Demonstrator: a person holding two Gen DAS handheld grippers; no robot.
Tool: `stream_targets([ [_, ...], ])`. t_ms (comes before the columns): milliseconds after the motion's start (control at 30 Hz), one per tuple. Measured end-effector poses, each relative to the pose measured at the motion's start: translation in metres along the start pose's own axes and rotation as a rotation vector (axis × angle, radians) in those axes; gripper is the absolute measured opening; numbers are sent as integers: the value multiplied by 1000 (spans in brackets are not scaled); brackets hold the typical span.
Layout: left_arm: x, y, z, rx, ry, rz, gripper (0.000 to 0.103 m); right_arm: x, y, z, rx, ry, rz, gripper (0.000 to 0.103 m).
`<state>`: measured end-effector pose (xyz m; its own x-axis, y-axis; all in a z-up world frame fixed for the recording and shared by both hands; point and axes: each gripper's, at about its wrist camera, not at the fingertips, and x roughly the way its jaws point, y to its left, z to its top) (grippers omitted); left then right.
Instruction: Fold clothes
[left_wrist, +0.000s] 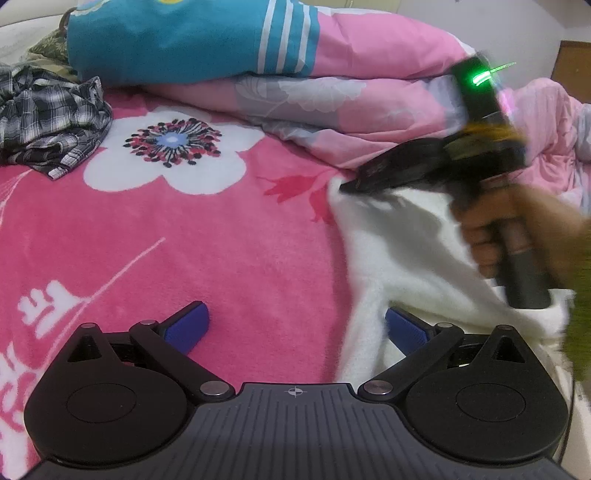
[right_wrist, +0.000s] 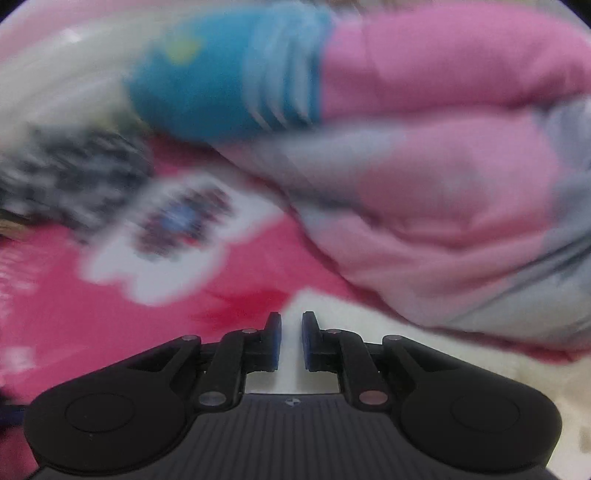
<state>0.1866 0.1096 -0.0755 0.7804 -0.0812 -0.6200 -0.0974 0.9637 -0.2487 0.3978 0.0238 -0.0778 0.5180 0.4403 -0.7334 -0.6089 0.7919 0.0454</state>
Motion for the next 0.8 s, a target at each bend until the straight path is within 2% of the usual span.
stream_targets([
  [167, 0, 3, 1, -7, 4, -12, 103, -45, -33, 12, 169, -63, -69, 12],
  [333, 0, 4, 3, -13, 8, -18, 103, -177, -79, 7, 302, -224, -158, 12],
  [500, -6, 6, 5, -21, -13, -10, 102, -338, -88, -45, 363, -361, -277, 12],
  [633, -13, 7, 6, -23, -44, 4, 102, -453, -63, -92, 376, -462, -330, 12],
  [700, -21, 5, 9, 0, -79, 17, 102, -503, -50, -116, 387, -498, -338, 13],
  [800, -29, -4, 14, 58, -140, 56, 102, -535, -41, -139, 390, -507, -325, 13],
])
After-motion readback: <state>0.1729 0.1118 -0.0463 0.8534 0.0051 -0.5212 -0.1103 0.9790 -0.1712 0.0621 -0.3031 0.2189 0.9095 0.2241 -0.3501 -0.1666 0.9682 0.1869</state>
